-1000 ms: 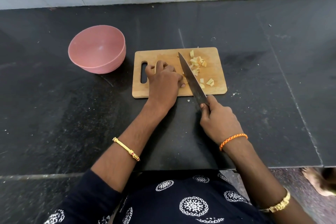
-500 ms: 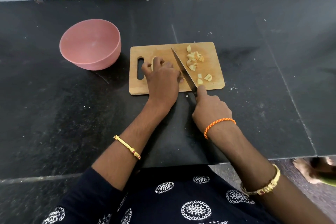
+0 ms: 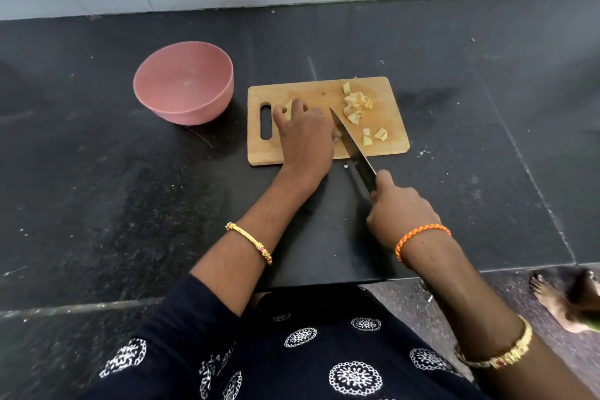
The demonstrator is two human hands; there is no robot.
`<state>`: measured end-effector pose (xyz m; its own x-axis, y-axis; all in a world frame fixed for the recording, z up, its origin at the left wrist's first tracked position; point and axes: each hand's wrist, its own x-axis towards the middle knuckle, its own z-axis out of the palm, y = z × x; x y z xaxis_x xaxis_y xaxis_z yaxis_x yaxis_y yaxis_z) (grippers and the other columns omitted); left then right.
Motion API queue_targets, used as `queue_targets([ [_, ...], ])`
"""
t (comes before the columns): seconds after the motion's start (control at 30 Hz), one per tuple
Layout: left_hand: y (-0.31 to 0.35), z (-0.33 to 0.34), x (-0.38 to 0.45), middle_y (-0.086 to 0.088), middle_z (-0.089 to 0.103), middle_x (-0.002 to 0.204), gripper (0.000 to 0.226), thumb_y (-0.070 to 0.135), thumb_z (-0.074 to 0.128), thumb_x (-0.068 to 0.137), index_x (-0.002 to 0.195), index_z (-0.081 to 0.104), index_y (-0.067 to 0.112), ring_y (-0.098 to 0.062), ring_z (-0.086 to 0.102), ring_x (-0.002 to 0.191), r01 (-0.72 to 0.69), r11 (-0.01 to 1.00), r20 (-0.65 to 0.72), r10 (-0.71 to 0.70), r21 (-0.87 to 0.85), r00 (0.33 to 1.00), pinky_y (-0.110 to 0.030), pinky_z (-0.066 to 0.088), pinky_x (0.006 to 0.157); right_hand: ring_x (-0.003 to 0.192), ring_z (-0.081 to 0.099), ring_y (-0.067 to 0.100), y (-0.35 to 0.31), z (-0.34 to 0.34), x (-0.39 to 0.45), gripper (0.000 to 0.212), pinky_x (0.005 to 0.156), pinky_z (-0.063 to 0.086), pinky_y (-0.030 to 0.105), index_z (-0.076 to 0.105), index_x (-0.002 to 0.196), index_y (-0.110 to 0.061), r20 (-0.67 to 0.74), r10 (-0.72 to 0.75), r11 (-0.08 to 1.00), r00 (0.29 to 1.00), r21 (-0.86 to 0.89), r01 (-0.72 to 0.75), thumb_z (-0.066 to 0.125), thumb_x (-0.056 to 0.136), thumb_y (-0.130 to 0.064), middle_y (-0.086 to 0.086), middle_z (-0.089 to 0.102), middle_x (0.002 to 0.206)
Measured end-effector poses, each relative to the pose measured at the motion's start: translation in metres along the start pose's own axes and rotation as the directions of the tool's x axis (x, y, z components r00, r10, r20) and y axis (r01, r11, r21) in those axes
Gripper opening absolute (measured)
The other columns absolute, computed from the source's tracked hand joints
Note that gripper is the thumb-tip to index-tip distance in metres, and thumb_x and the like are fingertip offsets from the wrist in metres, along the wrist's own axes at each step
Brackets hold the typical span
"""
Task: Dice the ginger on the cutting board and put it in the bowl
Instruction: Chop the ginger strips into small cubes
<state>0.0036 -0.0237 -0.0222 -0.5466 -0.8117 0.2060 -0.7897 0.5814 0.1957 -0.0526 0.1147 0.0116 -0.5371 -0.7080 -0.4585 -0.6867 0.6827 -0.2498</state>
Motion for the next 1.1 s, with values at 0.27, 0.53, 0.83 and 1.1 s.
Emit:
queue_targets([
  [0.27, -0.015, 0.006, -0.011, 0.002, 0.06, 0.117, 0.022, 0.032, 0.055, 0.091, 0.105, 0.071, 0.024, -0.024, 0.027, 0.133, -0.028, 0.999, -0.011, 0.027, -0.043, 1.0, -0.046, 0.011, 0.104, 0.072, 0.045, 0.034, 0.003, -0.021, -0.01, 0.005, 0.066, 0.038, 0.035, 0.035, 0.096, -0.019, -0.146, -0.035, 0.989, 0.989, 0.136, 0.056, 0.035, 0.098, -0.025, 0.007, 0.042, 0.071],
  [0.53, -0.024, 0.009, -0.013, 0.005, 0.063, 0.105, 0.02, 0.033, 0.056, 0.091, 0.099, 0.073, 0.027, -0.023, 0.035, 0.125, -0.039, 0.988, -0.06, 0.031, -0.147, 0.998, -0.046, 0.012, 0.103, 0.076, 0.047, 0.032, -0.012, -0.004, 0.013, 0.02, 0.068, 0.041, 0.036, 0.043, 0.113, -0.014, -0.103, -0.039, 0.991, 0.994, 0.122, 0.051, 0.034, 0.099, -0.026, 0.01, 0.044, 0.081],
  [0.83, -0.022, 0.009, -0.013, 0.004, 0.063, 0.105, 0.019, 0.029, 0.056, 0.091, 0.097, 0.074, 0.024, -0.025, 0.035, 0.124, -0.049, 0.987, -0.057, 0.041, -0.151, 0.998, -0.044, 0.013, 0.101, 0.075, 0.046, 0.031, -0.018, 0.0, 0.018, 0.019, 0.067, 0.039, 0.036, 0.041, 0.113, -0.015, -0.102, -0.015, 0.991, 0.995, 0.13, 0.028, 0.034, 0.098, -0.024, 0.011, 0.044, 0.083],
  [1.1, -0.019, 0.007, -0.013, 0.003, 0.064, 0.102, 0.017, 0.026, 0.058, 0.09, 0.096, 0.074, 0.023, -0.024, 0.038, 0.123, -0.044, 0.992, -0.075, 0.035, -0.121, 0.997, -0.042, 0.013, 0.097, 0.082, 0.049, 0.029, -0.033, -0.012, 0.028, 0.026, 0.067, 0.039, 0.036, 0.038, 0.12, -0.014, -0.025, -0.01, 0.997, 1.0, 0.07, 0.012, 0.044, 0.095, -0.02, 0.013, 0.046, 0.094],
])
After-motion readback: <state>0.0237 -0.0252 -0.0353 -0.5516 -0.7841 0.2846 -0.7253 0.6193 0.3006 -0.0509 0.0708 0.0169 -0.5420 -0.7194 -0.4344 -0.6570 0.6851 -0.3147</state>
